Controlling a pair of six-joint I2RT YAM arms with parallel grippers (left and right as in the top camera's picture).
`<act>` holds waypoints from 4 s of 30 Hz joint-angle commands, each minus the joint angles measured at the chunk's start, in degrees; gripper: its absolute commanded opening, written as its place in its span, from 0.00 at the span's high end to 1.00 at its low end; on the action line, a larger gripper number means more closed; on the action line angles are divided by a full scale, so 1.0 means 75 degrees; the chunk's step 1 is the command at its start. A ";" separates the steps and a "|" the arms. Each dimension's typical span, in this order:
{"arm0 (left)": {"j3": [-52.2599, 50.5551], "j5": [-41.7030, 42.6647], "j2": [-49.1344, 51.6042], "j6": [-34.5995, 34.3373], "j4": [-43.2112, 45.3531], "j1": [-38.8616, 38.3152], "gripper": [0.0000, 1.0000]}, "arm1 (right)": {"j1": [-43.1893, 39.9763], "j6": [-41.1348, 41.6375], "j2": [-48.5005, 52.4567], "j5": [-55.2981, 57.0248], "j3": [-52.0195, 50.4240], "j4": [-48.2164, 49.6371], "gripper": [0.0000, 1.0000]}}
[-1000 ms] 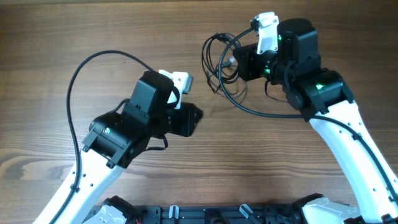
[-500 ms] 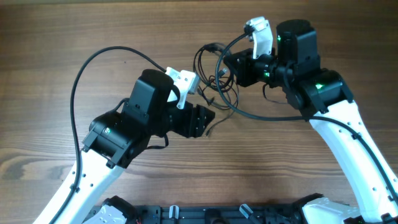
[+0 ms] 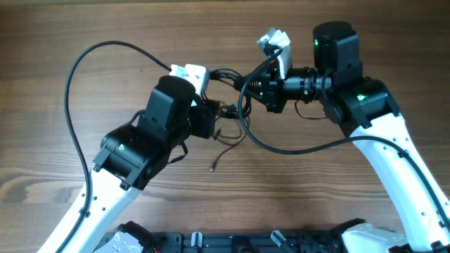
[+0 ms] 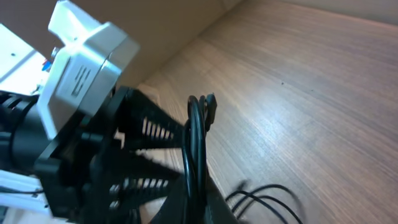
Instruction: Untangle cables
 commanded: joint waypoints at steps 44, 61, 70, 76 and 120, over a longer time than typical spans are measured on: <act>0.0160 -0.1338 -0.2809 -0.1195 -0.0892 0.2783 0.96 | -0.0003 0.3381 0.0111 0.7699 -0.0032 -0.2130 0.96; 0.0160 0.4028 -0.1964 0.0437 0.0047 0.2786 0.96 | 0.0003 -0.0790 0.1122 0.1393 -0.0111 -0.1725 0.96; 0.0160 0.4989 -0.0361 0.0851 0.0539 0.2789 0.00 | 0.0003 0.0402 0.1125 0.4403 -0.0111 -0.2358 0.60; 0.0160 0.2244 0.0184 -0.0391 0.0029 0.2789 0.00 | 0.0003 -0.0481 0.1125 0.4287 -0.0111 -0.3048 0.20; 0.0160 0.0726 -0.2323 -0.0801 -0.1973 0.2789 0.09 | 0.3631 0.7437 0.4538 0.5126 -0.0338 -0.0414 0.20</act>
